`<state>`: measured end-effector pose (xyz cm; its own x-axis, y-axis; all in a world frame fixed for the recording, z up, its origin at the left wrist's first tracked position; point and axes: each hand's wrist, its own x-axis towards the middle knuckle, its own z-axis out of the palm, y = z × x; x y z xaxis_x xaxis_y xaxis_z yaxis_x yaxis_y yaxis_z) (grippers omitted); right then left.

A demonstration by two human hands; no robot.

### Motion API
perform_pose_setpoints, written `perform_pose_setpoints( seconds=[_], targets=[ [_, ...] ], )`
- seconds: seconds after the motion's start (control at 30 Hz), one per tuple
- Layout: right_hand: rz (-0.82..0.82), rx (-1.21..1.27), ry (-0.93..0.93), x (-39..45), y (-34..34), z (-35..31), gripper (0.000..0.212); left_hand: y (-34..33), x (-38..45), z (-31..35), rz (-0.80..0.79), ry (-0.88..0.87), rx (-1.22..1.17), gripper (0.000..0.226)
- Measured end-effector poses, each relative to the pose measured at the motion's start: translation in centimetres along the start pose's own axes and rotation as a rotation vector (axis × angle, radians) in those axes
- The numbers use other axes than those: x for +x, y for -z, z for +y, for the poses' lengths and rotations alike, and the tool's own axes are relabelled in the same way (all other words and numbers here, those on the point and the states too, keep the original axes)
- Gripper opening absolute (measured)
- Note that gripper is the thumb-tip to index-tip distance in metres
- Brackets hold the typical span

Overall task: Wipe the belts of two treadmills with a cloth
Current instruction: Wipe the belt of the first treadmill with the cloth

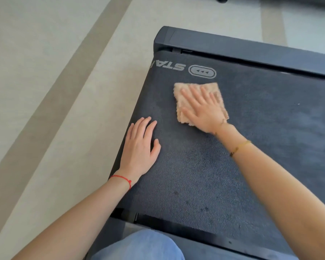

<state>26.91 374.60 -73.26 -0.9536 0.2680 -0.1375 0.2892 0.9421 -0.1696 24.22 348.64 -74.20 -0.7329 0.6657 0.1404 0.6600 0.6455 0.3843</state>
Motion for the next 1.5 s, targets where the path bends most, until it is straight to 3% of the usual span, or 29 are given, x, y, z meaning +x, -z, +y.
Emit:
perform_pose_setpoints(
  seconds=[0.1,0.3,0.4,0.47,0.6,0.8,0.9,1.13,1.33,1.5],
  targets=[
    [-0.012,0.055,-0.172,0.5,0.5,-0.2,0.058,0.1,0.0,0.1,0.004,0.027,-0.026,0.048],
    [0.017,-0.03,0.229,-7.9,-2.9,-8.1,0.056,1.3,-4.7,-2.3,-0.028,0.019,-0.012,0.049],
    [-0.031,-0.044,0.36,-11.0,-3.3,-8.5,0.058,1.8,-7.2,-3.0,-0.057,0.023,-0.034,0.053],
    [-0.019,-0.083,0.293,-9.9,-2.6,-7.2,0.062,1.7,-7.8,-2.9,-0.066,0.02,-0.05,0.052],
    [0.014,0.005,-0.035,-7.3,-1.5,-7.0,0.06,1.6,-8.1,-2.8,-0.072,0.029,-0.082,0.052],
    [0.036,-0.012,0.255,-17.0,-5.0,-13.0,0.058,1.6,-8.2,-2.8,-0.073,0.028,-0.093,0.052],
    [0.021,0.008,0.262,-20.2,-5.5,-12.4,0.058,1.7,-8.2,-2.6,-0.08,0.023,-0.074,0.053],
    [0.0,0.064,-0.249,-19.7,-3.3,-4.5,0.06,1.2,-7.3,-0.8,-0.089,0.025,0.02,0.052],
    [-0.028,-0.014,0.18,-25.3,-5.7,-11.3,0.058,-0.1,-5.2,1.2,-0.091,-0.003,0.071,0.052],
    [-0.015,-0.003,0.1,-27.8,-5.3,-8.9,0.057,-0.8,-4.0,2.3,-0.105,-0.043,0.084,0.052]
  ],
)
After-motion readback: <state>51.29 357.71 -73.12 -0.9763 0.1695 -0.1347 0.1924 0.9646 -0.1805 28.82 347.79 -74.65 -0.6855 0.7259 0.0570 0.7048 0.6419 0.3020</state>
